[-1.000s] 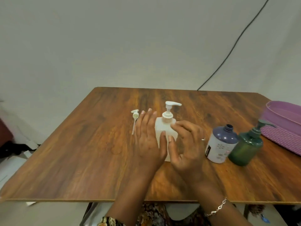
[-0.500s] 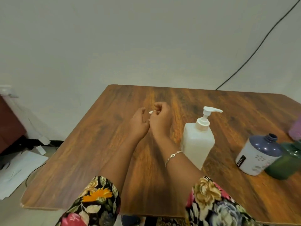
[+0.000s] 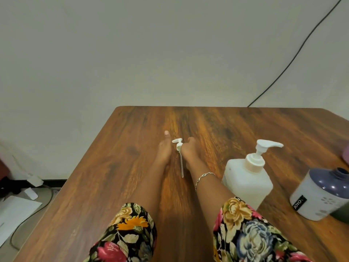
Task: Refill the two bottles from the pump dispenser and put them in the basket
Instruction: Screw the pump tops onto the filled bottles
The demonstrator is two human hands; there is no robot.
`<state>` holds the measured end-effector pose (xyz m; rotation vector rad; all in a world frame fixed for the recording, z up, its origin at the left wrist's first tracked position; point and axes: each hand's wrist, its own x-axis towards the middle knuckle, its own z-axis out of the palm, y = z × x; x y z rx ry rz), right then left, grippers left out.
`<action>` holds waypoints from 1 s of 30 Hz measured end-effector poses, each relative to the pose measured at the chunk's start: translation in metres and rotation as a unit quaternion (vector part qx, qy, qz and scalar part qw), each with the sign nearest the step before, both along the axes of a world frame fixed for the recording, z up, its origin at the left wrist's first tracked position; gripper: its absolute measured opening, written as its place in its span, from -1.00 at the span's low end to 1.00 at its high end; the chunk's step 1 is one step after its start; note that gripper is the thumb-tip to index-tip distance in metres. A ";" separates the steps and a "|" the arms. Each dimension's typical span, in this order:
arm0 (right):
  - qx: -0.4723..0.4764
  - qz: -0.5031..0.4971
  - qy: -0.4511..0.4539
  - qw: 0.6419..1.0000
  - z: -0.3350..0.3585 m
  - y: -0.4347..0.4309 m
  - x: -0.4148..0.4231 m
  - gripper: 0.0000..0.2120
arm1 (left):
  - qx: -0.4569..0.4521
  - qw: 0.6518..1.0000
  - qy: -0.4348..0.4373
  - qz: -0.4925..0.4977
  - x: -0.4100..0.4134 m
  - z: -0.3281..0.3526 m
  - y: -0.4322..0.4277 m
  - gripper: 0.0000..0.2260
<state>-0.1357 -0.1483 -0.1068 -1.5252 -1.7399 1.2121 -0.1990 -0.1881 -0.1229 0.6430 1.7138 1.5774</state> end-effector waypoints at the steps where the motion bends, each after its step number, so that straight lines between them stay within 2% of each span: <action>1: -0.010 0.002 0.001 1.000 0.001 0.002 0.000 -0.65 | 0.009 1.000 -0.014 -0.003 0.000 0.001 0.003 -0.36; 5: -0.029 0.014 0.007 0.999 -0.002 0.007 -0.005 -0.69 | 0.009 0.998 -0.063 -0.018 0.002 0.000 0.014 -0.35; 8: -0.034 0.008 0.030 0.999 -0.014 0.010 -0.011 -0.92 | 0.006 0.997 -0.070 -0.030 0.001 -0.003 0.015 -0.45; 13: -0.020 -0.044 0.102 0.994 -0.008 0.006 -0.006 -0.83 | 0.049 0.996 -0.077 -0.016 0.002 -0.002 0.009 -0.40; 20: 0.027 -0.088 0.182 0.979 0.013 -0.006 -0.006 -0.90 | 0.139 0.988 -0.002 0.063 0.010 0.014 -0.008 -0.44; 24: 0.071 -0.067 0.202 0.975 0.036 -0.021 0.000 -0.80 | 0.203 0.972 0.042 0.109 0.022 0.034 -0.024 -0.48; 30: 0.132 -0.014 0.254 0.958 0.073 -0.045 0.015 -0.81 | 0.260 0.946 0.135 0.139 0.040 0.063 -0.050 -0.62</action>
